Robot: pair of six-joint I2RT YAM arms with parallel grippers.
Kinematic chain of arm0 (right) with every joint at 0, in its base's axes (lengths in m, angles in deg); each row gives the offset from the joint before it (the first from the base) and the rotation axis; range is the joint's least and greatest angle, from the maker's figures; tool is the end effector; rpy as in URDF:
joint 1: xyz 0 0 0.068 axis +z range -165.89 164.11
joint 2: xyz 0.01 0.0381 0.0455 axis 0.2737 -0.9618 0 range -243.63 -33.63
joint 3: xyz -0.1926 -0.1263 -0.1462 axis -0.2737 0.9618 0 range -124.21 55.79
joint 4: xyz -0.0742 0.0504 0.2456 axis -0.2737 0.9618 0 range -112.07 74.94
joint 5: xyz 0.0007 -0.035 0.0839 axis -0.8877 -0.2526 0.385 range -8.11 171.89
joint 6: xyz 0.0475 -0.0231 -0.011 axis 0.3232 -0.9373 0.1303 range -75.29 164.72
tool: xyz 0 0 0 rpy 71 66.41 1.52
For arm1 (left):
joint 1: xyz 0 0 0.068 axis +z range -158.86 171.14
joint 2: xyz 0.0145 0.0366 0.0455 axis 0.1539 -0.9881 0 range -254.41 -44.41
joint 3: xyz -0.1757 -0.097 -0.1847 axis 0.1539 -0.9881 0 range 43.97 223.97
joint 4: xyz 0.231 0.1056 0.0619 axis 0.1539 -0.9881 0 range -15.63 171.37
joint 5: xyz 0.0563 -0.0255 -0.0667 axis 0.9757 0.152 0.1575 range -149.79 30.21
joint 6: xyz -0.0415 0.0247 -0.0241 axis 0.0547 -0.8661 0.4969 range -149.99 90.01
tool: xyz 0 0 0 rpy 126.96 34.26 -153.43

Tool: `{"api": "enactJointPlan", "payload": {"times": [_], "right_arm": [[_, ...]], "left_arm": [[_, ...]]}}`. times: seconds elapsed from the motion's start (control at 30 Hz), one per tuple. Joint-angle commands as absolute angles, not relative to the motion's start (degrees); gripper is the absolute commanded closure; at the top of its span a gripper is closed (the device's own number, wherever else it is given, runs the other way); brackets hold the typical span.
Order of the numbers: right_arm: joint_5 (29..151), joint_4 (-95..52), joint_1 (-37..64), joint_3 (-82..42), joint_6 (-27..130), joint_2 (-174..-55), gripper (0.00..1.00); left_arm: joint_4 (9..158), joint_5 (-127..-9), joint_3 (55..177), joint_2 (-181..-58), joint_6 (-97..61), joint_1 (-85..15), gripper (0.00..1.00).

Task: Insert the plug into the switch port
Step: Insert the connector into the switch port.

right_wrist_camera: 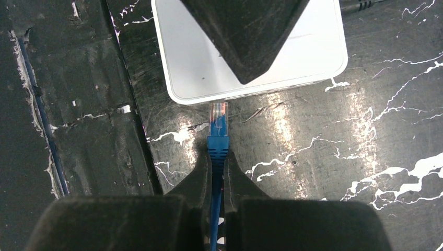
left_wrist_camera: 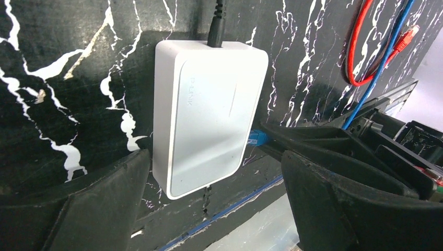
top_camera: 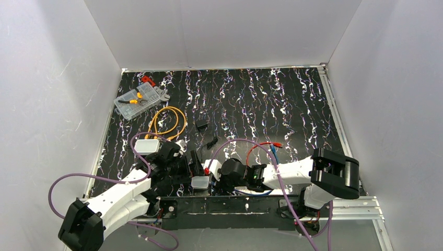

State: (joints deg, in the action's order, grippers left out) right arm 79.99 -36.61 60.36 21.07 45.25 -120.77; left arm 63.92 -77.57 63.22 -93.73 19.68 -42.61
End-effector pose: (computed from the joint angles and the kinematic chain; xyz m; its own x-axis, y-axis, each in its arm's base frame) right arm 0.0701 0.2818 0.1523 -0.1550 -0.5939 -0.7895 -0.9632 0.2684 -0.0129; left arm 0.1294 -0.0995 0.1632 -0.9309 -0.2509 -0.2653 -0.0141 0.7506 -0.6606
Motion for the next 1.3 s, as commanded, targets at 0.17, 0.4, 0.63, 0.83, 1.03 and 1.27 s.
{"api": "enactJointPlan", "payload": {"times": [0.17,0.4,0.63,0.83,1.03,1.27], "right_arm": [[79.8,-33.4,61.1,22.1,46.1,-123.4,0.99],[81.4,-32.9,61.5,21.7,46.0,-124.3,0.99],[81.0,-33.3,61.9,22.8,46.8,-123.3,0.99],[81.3,-33.5,62.4,23.0,47.0,-123.2,0.99],[80.8,-34.3,62.7,22.9,47.6,-123.4,0.99],[78.5,-35.0,62.7,22.7,48.2,-122.8,0.99]], "left_arm": [[56.1,-73.6,64.0,-93.4,19.0,-42.8,0.02],[56.3,-73.3,64.4,-94.2,18.6,-42.9,0.02],[56.3,-73.1,64.6,-94.8,18.4,-42.9,0.02],[56.1,-72.8,64.6,-94.1,18.5,-42.9,0.02],[56.0,-73.0,64.5,-93.9,18.4,-42.9,0.02],[56.7,-74.0,64.3,-94.2,18.2,-42.9,0.02]]}}
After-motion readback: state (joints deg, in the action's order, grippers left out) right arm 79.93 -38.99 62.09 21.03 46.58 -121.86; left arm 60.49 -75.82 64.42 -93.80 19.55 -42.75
